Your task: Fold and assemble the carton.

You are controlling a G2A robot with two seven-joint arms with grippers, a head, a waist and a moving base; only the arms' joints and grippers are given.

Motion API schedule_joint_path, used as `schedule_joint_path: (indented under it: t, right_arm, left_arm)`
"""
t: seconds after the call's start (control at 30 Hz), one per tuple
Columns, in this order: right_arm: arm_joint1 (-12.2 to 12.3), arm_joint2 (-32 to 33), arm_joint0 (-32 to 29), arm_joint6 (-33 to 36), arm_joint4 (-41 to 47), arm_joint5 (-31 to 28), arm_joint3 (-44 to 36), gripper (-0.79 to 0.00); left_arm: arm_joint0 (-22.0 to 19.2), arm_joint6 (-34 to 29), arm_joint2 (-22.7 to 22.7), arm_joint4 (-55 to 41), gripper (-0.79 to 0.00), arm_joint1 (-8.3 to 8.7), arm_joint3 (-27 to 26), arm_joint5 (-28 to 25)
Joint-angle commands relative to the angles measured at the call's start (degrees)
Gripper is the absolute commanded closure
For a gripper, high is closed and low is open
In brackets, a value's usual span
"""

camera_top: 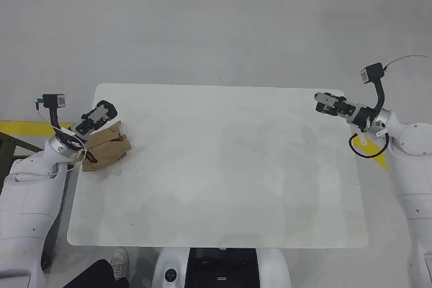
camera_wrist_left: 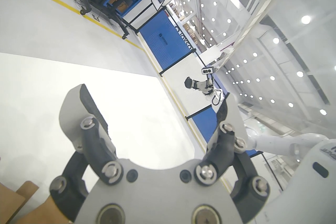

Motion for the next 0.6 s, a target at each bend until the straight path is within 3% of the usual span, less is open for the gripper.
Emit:
schedule_joint_path:
  t: [0.0, 0.17, 0.57]
  right_arm:
    - [0.0, 0.0, 0.0, 0.0, 0.0, 0.0, 0.0, -0.785]
    - [0.0, 0.0, 0.0, 0.0, 0.0, 0.0, 0.0, -0.785]
    - [0.0, 0.0, 0.0, 0.0, 0.0, 0.0, 0.0, -0.785]
  left_arm:
    - [-0.1, -2.3, -0.9, -3.9, -0.785, 0.21, 1.7, -0.2]
    - [0.0, -5.2, -3.3, -9.4, -0.785, 0.67, 5.8, -0.8]
    - [0.8, -4.9, -7.8, -13.7, -0.785, 1.50, 13.0, -0.5]
